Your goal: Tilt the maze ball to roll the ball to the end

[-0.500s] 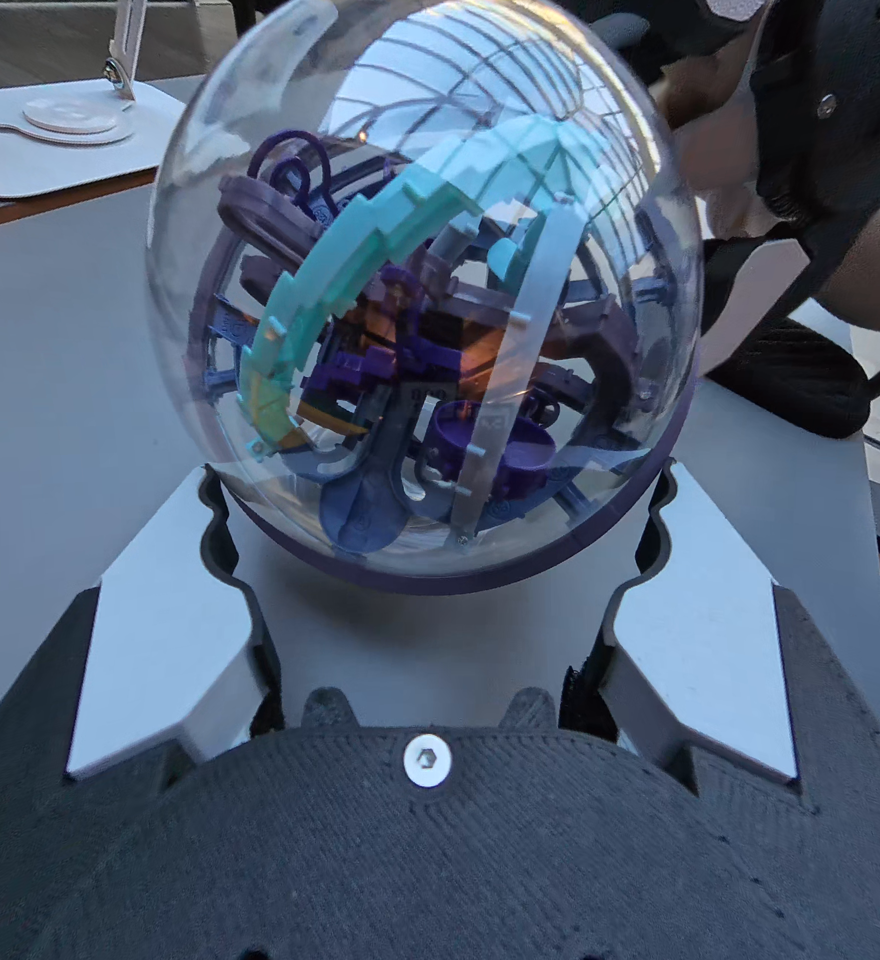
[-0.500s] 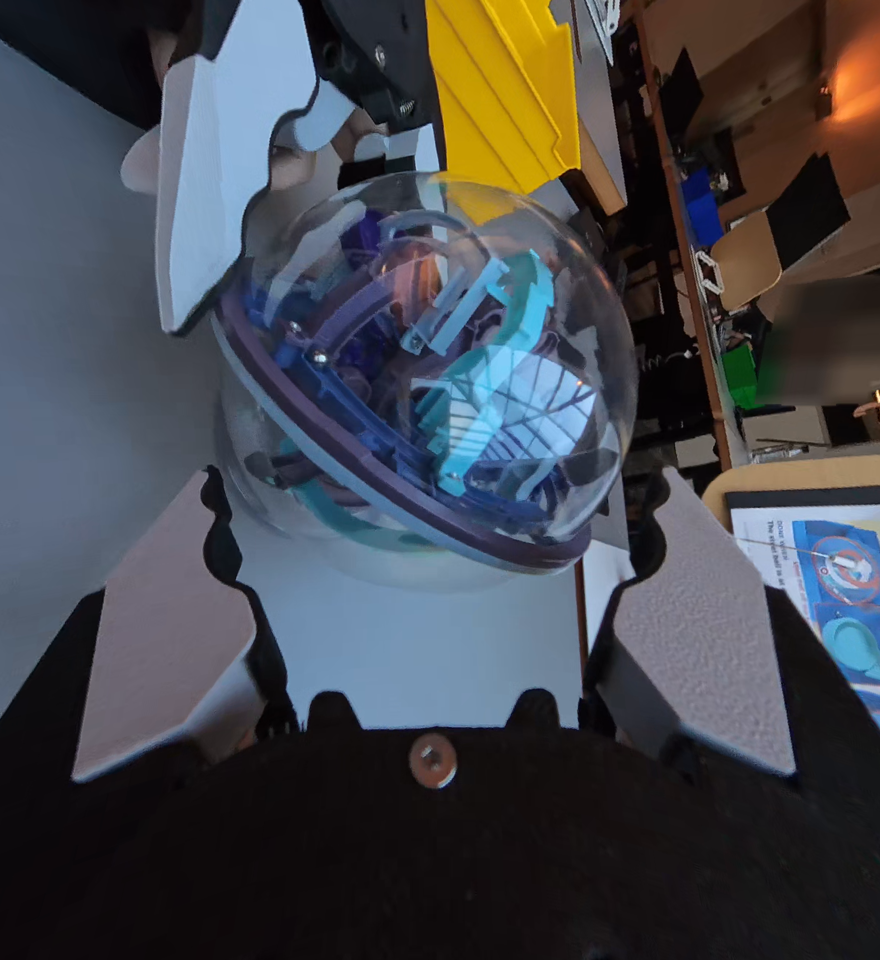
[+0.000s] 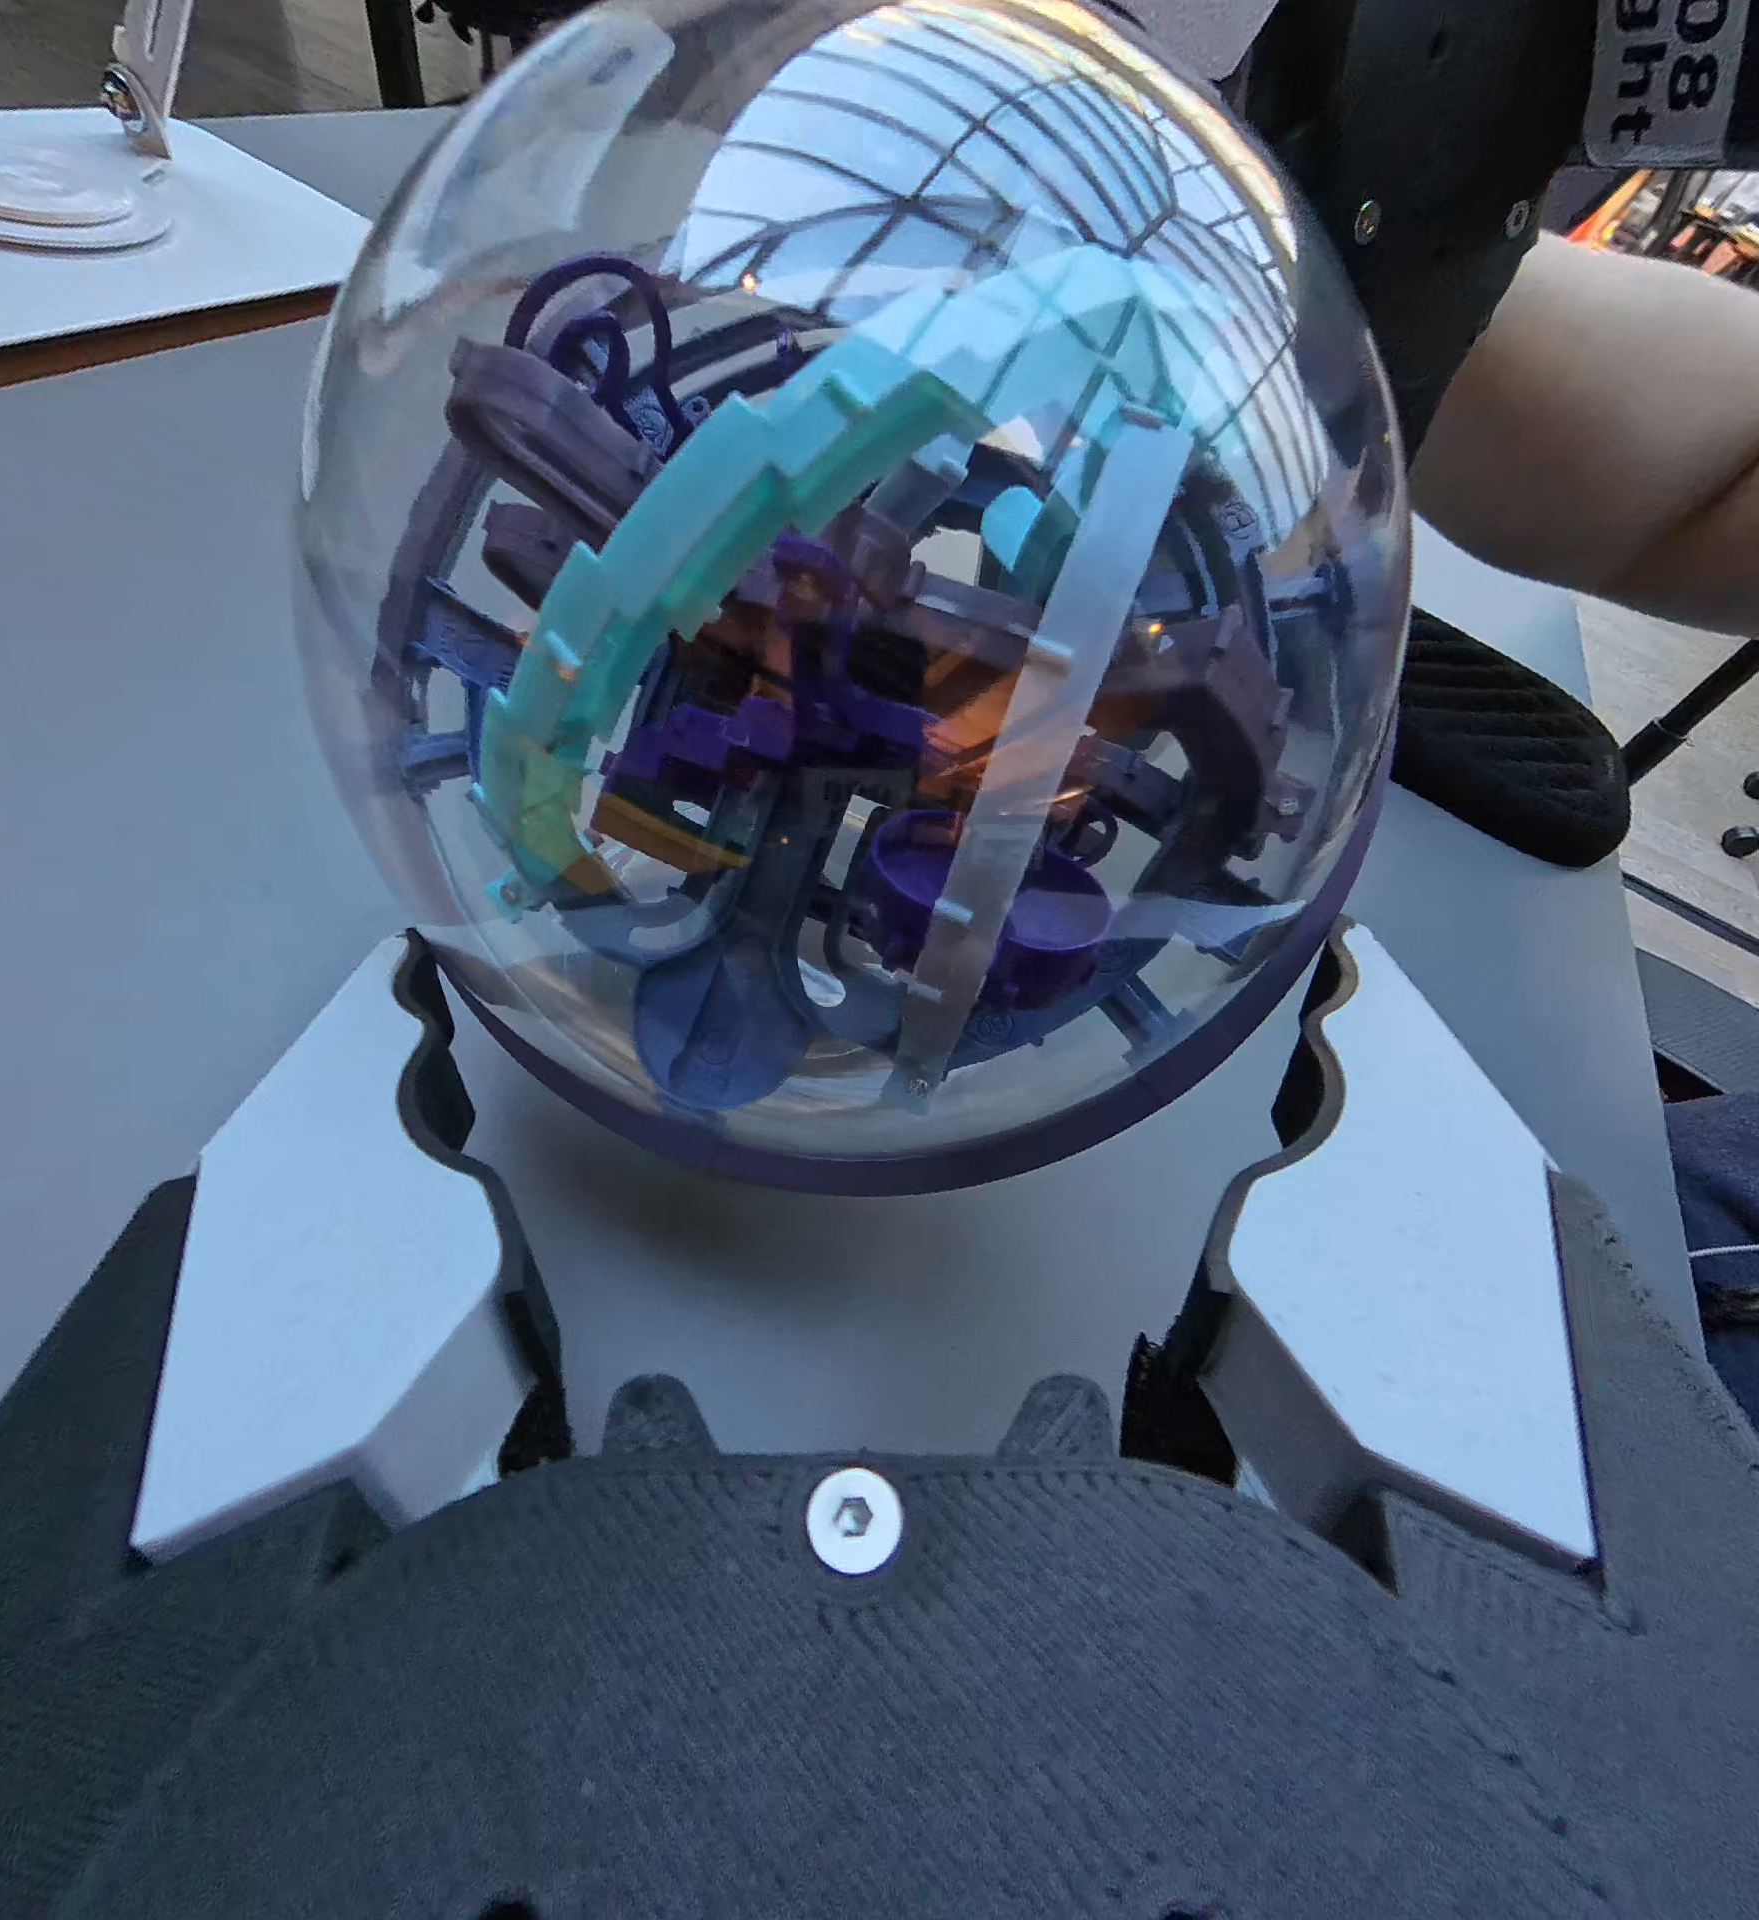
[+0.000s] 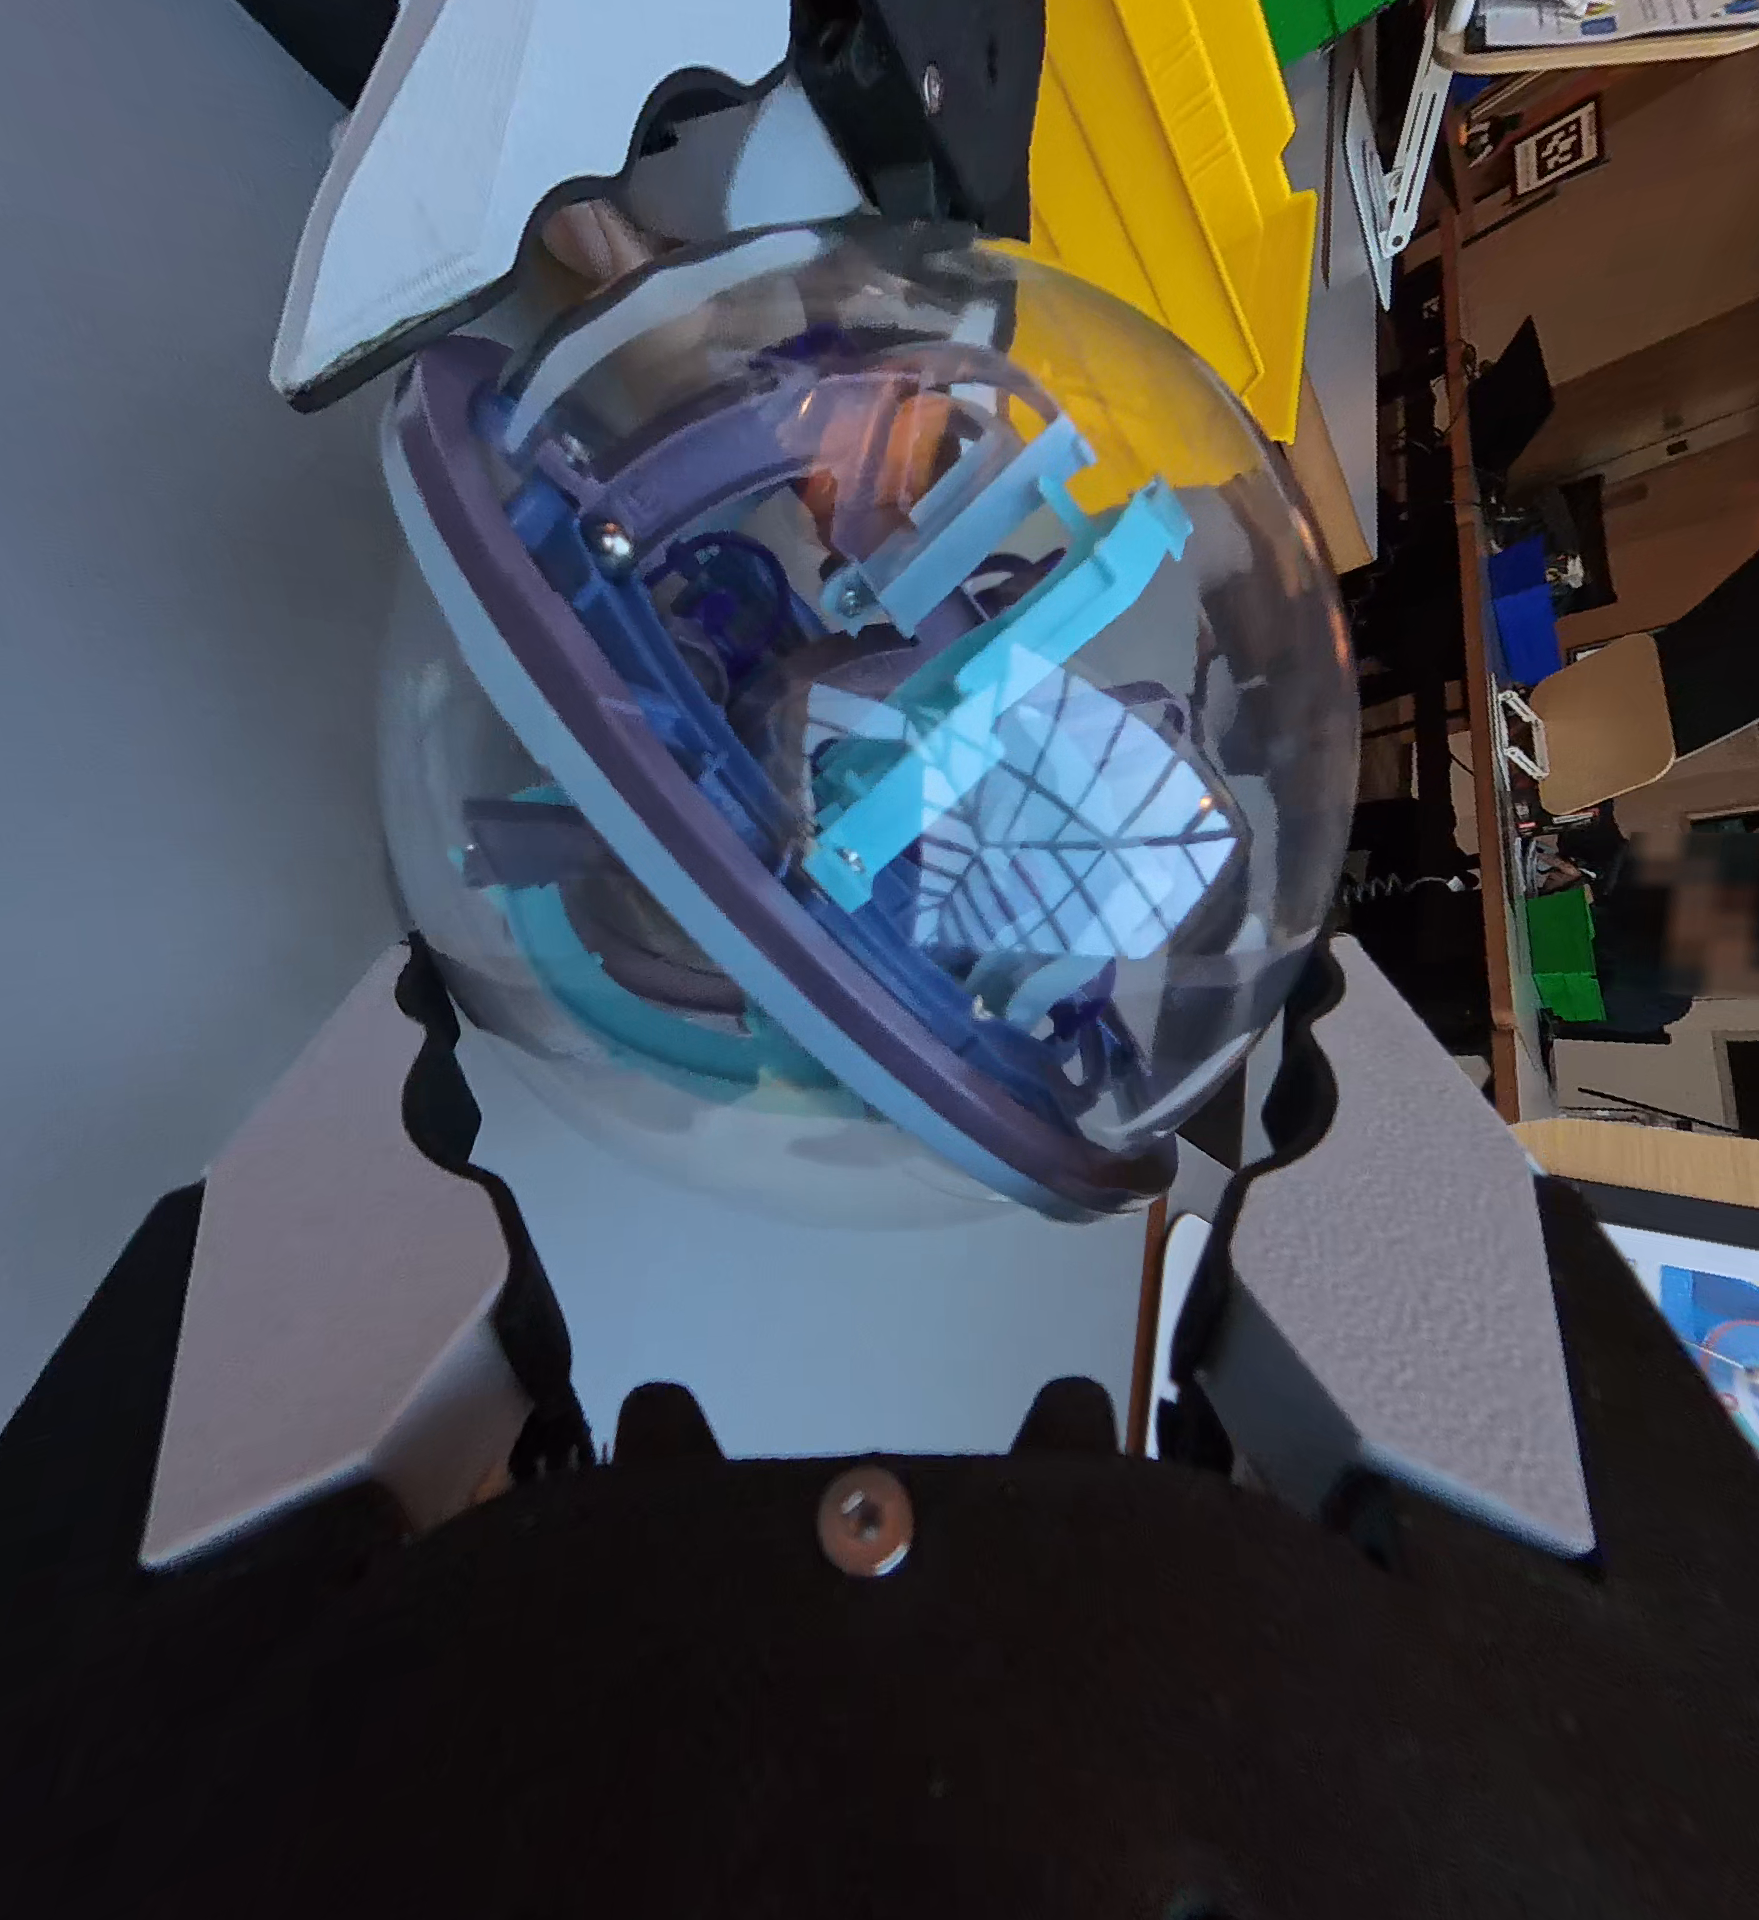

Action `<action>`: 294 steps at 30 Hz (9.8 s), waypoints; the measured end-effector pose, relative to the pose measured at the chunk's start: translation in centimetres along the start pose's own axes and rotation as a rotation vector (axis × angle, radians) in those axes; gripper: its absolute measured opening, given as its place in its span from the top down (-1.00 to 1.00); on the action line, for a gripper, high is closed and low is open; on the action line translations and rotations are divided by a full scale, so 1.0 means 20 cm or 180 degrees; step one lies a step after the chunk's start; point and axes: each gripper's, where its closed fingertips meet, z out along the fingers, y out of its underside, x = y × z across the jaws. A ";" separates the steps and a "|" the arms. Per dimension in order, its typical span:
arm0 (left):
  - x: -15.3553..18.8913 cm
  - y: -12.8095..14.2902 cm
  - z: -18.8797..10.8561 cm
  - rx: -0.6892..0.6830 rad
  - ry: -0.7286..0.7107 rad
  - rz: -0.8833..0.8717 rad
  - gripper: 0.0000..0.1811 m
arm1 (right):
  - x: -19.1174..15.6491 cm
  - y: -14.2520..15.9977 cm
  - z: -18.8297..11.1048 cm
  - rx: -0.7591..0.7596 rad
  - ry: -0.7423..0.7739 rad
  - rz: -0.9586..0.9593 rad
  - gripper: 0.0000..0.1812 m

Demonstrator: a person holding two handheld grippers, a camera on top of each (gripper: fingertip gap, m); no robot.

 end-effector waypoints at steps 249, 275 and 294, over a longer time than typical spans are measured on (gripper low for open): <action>0.10 -0.13 -0.18 0.0055 -0.1056 0.2695 -0.70 | -0.04 -0.14 -0.02 0.1060 0.0945 0.1007 -0.70; -0.05 -0.08 -0.13 -0.0142 -0.1074 0.2573 -0.70 | -0.03 -0.02 0.07 0.0863 0.0839 0.1137 -0.69; -0.20 -0.06 -0.09 -0.0242 -0.0814 0.2111 -0.70 | 0.00 0.09 0.18 0.0705 0.0515 0.1576 -0.69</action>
